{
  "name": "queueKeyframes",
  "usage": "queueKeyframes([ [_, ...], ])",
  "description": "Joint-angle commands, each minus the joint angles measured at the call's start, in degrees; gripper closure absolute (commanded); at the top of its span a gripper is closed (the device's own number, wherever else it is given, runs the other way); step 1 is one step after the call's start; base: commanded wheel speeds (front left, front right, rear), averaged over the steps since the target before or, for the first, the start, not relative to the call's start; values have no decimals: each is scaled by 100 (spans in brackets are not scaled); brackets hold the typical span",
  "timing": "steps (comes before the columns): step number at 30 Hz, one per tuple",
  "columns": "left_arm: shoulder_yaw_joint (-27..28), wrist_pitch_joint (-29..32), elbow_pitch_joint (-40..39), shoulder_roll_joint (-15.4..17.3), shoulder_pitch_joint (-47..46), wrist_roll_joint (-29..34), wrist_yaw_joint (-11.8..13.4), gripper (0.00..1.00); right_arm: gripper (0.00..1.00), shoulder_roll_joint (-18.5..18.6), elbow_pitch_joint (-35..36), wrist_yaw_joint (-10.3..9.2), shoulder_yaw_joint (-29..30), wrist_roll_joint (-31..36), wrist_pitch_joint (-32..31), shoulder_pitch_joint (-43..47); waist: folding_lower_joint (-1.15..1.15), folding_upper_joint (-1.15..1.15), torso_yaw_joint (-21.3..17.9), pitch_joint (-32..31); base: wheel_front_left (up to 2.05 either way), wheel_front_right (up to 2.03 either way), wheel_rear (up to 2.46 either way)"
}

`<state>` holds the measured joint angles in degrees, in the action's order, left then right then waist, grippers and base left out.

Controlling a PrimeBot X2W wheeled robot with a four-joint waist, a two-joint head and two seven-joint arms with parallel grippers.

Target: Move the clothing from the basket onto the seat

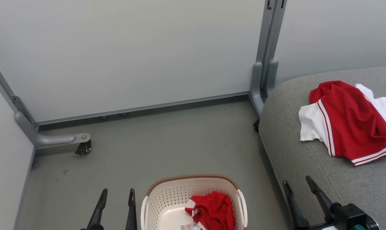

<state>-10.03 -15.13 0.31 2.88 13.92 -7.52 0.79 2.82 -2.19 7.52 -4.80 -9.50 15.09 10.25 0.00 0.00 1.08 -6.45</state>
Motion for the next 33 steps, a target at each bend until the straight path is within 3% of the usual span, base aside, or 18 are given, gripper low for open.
queueKeyframes([
  [1, -10, -4, -1, 2, 76, -44, 22, 0, 0, 15, 25, -6, -1, 36, 11, 77, 0, 0, 1, 15, 0, 0, 0],
  [11, -119, -4, 60, 2, -104, -67, -7, 0, 0, 33, 82, -6, 66, 45, 11, 0, 0, 0, 60, 301, 0, 0, 0],
  [17, -199, -3, 94, 3, -292, -97, 15, 0, 0, 85, 189, -6, 85, 52, 11, -130, 0, 0, 70, 808, 0, 0, 0],
  [33, -573, -4, 566, 4, -2432, 259, -283, 0, 0, 328, 745, -6, 287, 14, 11, -1695, 0, 0, -1, 3695, 0, 0, 0],
])
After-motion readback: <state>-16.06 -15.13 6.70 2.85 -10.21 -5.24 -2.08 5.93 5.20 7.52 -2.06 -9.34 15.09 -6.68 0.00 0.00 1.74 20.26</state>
